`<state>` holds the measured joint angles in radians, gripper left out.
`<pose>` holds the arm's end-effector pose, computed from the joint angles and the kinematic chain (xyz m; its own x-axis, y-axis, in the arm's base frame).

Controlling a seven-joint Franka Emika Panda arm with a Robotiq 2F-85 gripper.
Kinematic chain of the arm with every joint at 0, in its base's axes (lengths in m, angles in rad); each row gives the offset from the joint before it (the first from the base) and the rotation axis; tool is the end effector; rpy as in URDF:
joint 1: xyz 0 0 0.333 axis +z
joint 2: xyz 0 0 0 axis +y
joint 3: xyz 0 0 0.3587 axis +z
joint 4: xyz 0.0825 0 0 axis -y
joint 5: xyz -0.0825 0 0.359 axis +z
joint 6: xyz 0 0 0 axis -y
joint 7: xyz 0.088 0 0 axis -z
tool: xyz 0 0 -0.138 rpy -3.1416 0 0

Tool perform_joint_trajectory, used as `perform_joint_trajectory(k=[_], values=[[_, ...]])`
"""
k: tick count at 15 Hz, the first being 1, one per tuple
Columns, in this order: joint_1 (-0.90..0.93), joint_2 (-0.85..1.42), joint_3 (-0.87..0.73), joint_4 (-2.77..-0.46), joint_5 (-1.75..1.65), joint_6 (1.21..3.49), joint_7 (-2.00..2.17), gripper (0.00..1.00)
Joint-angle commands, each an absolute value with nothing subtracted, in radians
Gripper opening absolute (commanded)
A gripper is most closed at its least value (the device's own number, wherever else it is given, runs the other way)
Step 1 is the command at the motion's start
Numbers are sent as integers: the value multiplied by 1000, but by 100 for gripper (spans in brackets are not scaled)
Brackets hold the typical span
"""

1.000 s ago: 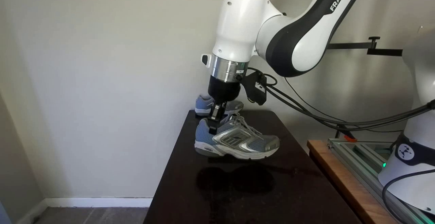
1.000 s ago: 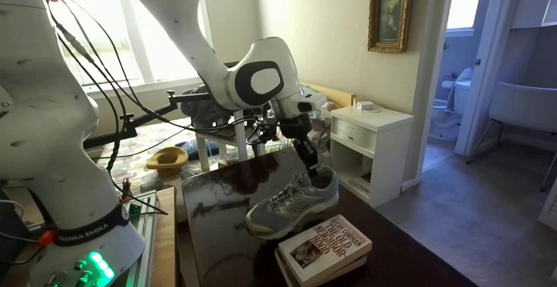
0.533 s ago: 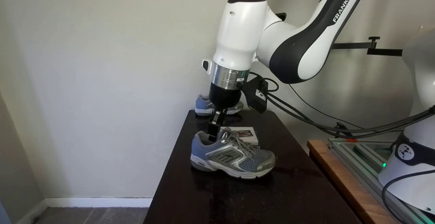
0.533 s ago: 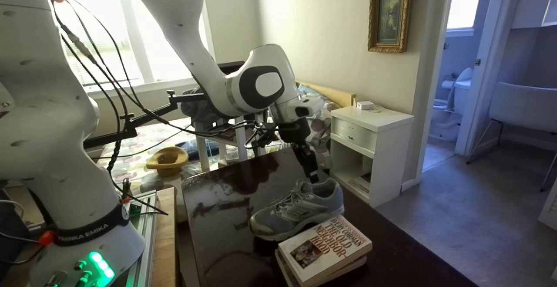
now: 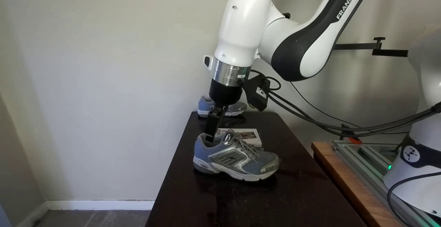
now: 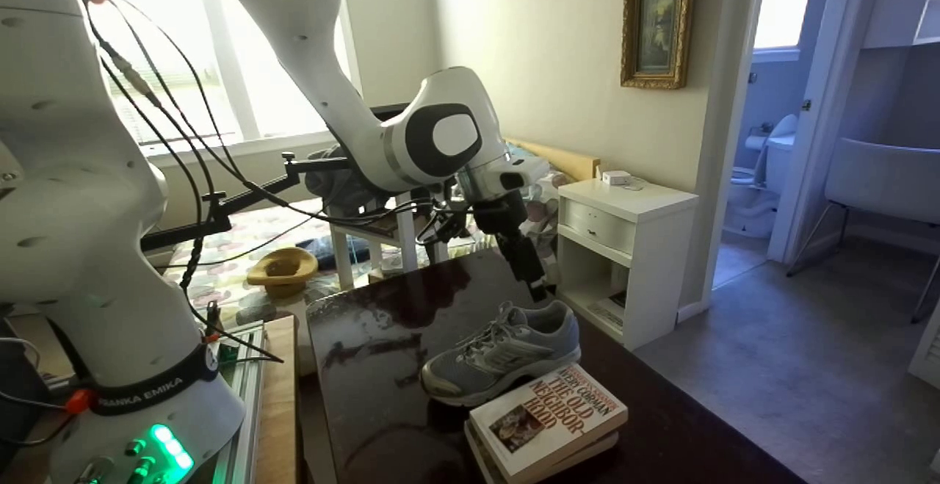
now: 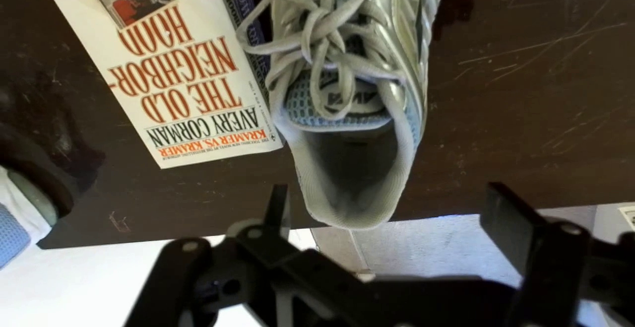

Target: Move the sneakers to the left.

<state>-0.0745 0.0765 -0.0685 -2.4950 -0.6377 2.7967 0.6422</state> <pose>0.4816 -0.0476 0.3079 0.9419 -0.1668 0.2917 -0.2275 -0.9554 0.1885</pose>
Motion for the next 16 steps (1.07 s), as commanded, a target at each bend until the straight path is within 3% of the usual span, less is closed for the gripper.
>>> perform_joint_trajectory(k=[1, 16], values=[[-87, 29, -85, -2491, -655, 2802, 654, 100], [-186, 19, -219, -2399, -650, 2861, 539, 100]])
